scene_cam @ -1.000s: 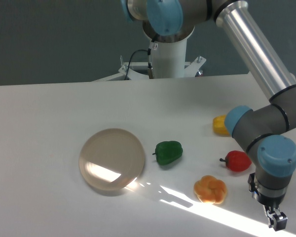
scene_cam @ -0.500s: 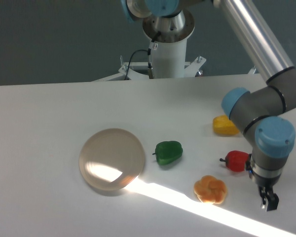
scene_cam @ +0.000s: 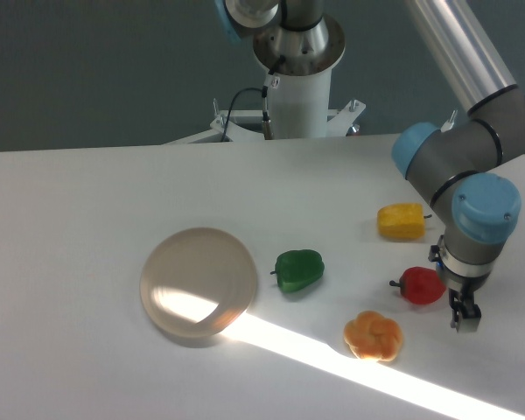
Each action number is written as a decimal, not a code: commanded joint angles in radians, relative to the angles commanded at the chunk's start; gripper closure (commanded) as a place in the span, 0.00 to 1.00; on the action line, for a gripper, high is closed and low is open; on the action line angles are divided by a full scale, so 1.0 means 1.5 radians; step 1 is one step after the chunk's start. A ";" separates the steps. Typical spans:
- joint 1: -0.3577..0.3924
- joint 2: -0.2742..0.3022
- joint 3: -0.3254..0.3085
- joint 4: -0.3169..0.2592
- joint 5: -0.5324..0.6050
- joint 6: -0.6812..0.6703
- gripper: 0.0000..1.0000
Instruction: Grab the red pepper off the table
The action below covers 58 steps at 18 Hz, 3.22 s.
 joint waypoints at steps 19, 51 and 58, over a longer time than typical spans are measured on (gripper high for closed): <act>0.006 0.002 -0.090 0.065 0.002 -0.001 0.00; -0.028 0.007 0.056 0.031 -0.007 -0.015 0.57; -0.077 -0.005 0.118 0.031 -0.011 -0.081 0.56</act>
